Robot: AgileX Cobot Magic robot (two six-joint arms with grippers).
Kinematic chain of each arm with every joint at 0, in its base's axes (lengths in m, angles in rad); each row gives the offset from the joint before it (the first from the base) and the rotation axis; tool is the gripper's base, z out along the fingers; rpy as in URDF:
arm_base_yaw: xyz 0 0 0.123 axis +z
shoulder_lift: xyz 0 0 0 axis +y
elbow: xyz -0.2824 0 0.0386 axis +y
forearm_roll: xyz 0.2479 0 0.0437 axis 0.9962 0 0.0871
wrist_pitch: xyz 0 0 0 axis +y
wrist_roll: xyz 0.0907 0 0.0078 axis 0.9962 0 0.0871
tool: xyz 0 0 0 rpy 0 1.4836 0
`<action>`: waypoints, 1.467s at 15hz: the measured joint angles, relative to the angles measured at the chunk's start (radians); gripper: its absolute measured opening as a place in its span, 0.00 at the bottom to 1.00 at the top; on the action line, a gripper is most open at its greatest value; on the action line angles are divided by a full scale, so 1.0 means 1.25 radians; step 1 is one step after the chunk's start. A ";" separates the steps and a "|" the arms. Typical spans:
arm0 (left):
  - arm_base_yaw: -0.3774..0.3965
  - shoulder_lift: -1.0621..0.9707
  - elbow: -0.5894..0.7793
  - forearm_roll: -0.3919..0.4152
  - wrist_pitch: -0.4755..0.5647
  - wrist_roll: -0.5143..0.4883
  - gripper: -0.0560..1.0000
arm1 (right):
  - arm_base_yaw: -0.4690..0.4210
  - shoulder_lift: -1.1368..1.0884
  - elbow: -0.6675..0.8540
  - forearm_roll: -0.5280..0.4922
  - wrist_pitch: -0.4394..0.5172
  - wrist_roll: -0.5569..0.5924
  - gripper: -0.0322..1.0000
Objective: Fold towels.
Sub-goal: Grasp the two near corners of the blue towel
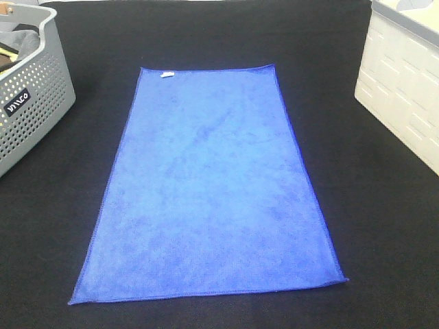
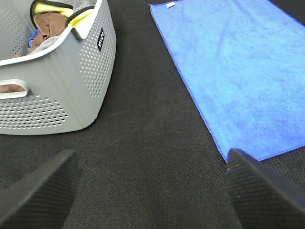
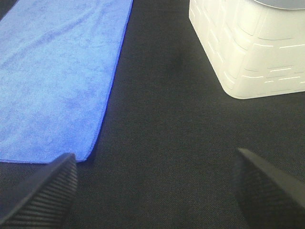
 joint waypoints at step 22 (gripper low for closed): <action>0.000 0.000 0.000 0.000 0.000 0.000 0.81 | 0.000 0.000 0.000 0.000 0.000 0.000 0.83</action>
